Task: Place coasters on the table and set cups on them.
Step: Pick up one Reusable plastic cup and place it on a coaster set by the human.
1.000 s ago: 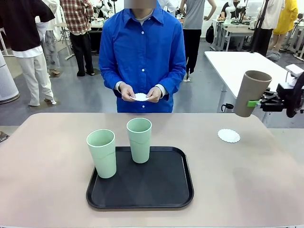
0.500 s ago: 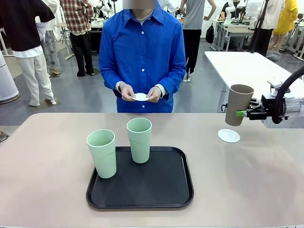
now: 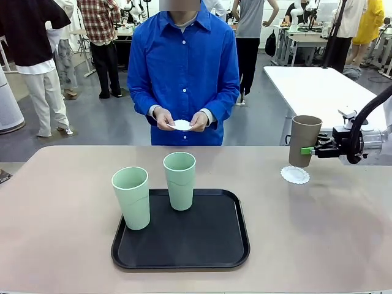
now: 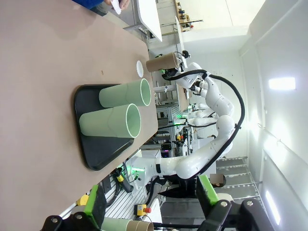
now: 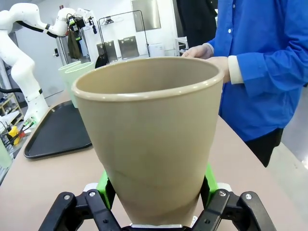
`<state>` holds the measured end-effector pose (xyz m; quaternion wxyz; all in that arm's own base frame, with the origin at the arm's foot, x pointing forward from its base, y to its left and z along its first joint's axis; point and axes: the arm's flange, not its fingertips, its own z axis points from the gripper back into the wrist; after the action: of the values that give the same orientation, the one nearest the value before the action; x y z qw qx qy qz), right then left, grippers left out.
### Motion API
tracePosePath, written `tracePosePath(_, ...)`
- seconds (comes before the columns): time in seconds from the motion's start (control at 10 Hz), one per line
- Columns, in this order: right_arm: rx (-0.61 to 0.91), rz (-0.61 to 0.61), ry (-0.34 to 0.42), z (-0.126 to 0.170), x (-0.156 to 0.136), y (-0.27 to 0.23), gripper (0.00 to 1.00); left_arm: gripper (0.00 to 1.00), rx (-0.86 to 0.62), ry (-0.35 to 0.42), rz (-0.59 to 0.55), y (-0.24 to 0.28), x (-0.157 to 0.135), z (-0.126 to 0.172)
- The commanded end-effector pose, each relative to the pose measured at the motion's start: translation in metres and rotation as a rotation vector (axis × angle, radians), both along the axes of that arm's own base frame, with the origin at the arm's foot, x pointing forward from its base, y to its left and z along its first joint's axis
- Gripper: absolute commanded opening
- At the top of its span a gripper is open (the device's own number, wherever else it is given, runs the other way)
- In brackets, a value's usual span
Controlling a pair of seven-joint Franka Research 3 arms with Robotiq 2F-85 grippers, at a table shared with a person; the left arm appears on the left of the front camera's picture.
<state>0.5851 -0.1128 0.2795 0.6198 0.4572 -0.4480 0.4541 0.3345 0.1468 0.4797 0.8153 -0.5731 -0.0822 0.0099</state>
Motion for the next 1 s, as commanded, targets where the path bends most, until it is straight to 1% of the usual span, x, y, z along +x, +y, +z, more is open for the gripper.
tracePosePath(0.0,0.01,-0.044,0.022,0.005,-0.003,-0.001,0.84,1.0,-0.011,-0.012,-0.003,0.001,0.0,0.002)
tracePosePath(0.1,0.0,0.0,0.0,0.0,0.0,0.0,0.84,1.0,-0.011,-0.012,-0.003,0.001,0.0,0.002)
tracePosePath(0.6,0.003,-0.006,0.005,-0.001,-0.001,-0.002,0.84,1.0,-0.011,-0.012,-0.003,0.001,0.0,0.002)
tracePosePath(0.7,0.01,0.059,-0.004,-0.008,-0.003,0.002,0.84,1.0,-0.011,-0.012,-0.003,0.001,0.0,0.002)
tracePosePath(0.9,-0.01,0.101,-0.004,-0.015,-0.007,0.011,0.84,1.0,-0.011,-0.012,-0.003,0.001,0.0,0.002)
